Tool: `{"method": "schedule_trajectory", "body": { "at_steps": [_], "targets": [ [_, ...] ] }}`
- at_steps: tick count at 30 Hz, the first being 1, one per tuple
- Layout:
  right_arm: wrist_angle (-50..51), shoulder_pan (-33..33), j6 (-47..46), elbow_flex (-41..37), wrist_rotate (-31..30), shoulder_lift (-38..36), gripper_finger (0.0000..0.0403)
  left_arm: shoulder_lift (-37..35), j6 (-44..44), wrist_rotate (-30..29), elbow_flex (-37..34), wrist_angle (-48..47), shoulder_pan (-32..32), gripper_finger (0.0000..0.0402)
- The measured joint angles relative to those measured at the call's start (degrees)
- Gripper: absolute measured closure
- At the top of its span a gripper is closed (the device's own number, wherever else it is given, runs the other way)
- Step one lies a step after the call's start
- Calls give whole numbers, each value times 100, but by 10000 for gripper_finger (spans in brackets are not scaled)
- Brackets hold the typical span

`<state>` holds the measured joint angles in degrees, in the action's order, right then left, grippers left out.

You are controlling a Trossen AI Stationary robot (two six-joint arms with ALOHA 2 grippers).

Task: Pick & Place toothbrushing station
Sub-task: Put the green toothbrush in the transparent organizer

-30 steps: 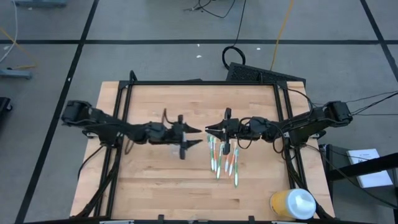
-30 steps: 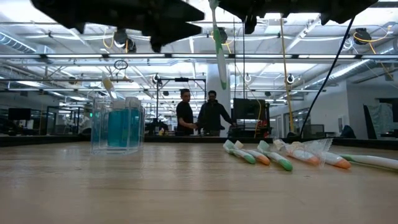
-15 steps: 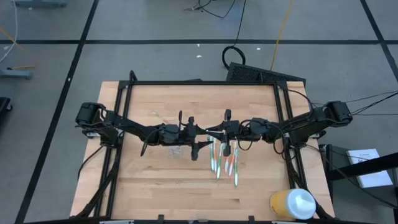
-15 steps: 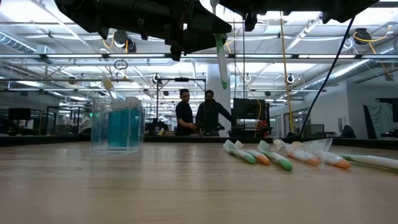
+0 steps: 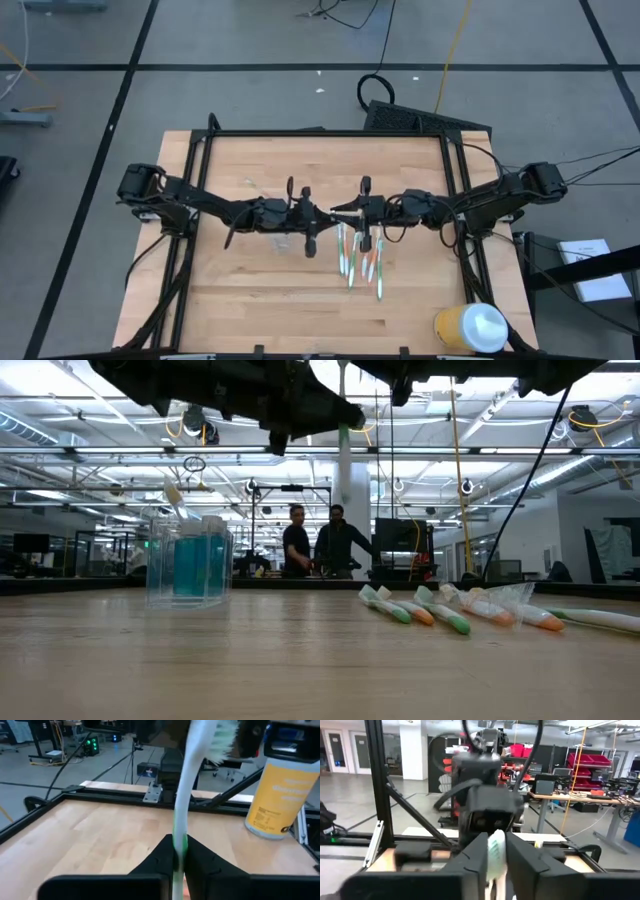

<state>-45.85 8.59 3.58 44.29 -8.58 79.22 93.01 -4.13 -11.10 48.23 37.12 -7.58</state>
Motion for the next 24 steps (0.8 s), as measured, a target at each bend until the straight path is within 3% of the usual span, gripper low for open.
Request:
{"method": "schedule_trajectory", "body": {
  "at_steps": [3,8,11,18,24],
  "targets": [
    [21,115,68,-1,-35,-25,303,-330,3,-166,-1,-431,-6,355],
    [226,231,30,-4,-63,-262,225,-965,-43,-118,-4,-1217,-29,384],
    [578,267,13,-7,-12,-475,191,-1425,-67,-68,-216,-1216,-127,383],
    [1120,257,-286,-12,-210,-791,166,-2496,-302,-749,-1915,360,-541,383],
    [1147,232,-287,-11,-210,-791,176,-2642,-890,-1640,-3387,2223,-1066,383]
  ]
}}
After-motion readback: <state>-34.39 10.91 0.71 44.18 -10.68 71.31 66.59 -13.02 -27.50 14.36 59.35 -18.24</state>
